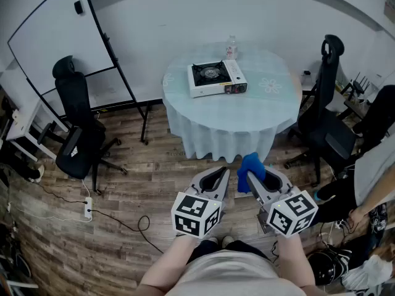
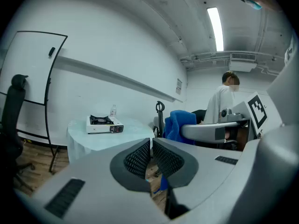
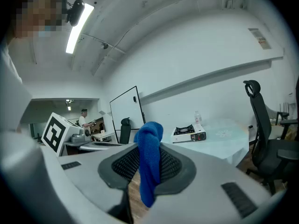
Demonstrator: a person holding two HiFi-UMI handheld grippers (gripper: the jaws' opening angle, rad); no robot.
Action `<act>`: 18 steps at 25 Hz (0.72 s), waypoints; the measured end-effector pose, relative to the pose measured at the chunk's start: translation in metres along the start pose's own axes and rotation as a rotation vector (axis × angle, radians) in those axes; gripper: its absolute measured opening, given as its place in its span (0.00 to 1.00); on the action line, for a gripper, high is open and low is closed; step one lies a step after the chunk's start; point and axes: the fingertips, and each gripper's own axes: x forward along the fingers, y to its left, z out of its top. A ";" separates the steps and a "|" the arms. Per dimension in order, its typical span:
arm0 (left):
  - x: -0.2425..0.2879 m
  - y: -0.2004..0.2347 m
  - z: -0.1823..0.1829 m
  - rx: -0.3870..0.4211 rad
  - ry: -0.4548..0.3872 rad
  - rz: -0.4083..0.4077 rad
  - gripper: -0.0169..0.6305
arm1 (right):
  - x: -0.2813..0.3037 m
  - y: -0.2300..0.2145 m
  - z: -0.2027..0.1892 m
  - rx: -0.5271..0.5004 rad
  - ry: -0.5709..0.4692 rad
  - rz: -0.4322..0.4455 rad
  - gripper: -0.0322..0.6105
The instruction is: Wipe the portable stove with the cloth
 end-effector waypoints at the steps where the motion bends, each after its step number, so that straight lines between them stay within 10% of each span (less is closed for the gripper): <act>1: 0.000 0.000 0.000 -0.009 0.000 0.000 0.08 | 0.001 0.001 0.001 -0.010 0.003 0.009 0.21; 18: 0.024 -0.010 -0.003 -0.054 0.004 0.011 0.08 | -0.004 -0.027 0.002 0.068 -0.027 0.044 0.21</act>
